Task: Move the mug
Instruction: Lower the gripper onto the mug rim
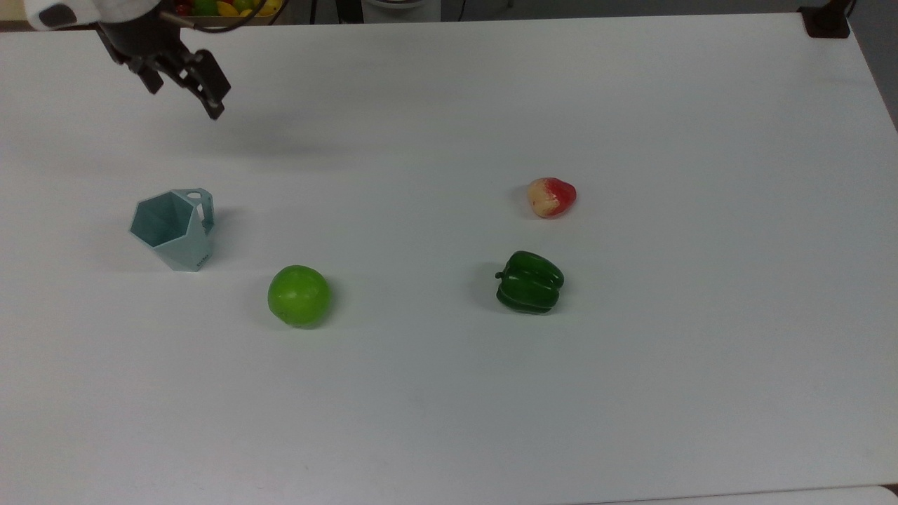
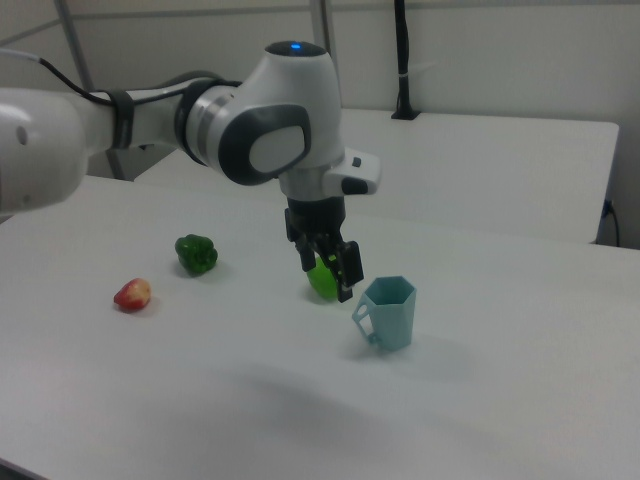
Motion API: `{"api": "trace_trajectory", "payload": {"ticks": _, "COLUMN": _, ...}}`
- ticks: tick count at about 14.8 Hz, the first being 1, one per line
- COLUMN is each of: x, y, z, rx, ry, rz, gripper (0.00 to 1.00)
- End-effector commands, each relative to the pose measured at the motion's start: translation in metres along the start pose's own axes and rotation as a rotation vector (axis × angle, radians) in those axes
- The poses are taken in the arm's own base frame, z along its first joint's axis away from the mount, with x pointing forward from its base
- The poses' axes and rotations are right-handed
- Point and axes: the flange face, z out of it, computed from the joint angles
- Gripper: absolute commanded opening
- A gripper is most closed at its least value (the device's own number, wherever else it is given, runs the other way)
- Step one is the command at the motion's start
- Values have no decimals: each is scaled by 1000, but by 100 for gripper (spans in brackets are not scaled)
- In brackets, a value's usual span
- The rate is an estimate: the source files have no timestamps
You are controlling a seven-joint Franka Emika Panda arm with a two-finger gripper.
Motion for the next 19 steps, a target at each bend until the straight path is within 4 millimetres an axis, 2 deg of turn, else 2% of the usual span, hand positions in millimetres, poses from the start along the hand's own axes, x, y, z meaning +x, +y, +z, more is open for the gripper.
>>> {"api": "trace_trajectory", "payload": {"ticks": 1, "x": 21, "y": 5, "z": 22, "rx": 50, "ry": 47, "rz": 62, "gripper": 100}}
{"api": "trace_trajectory", "payload": {"ticks": 7, "x": 43, "y": 4, "z": 74, "rx": 85, "ry": 80, "rz": 177, "gripper": 99}}
{"api": "trace_trajectory", "payload": {"ticks": 11, "x": 50, "y": 5, "z": 95, "rx": 86, "ry": 93, "rz": 207, "gripper": 97}}
{"api": "trace_trajectory", "payload": {"ticks": 17, "x": 51, "y": 8, "z": 106, "rx": 79, "ry": 88, "rz": 207, "gripper": 96}}
{"api": "trace_trajectory", "payload": {"ticks": 19, "x": 52, "y": 4, "z": 117, "rx": 74, "ry": 71, "rz": 201, "gripper": 95}}
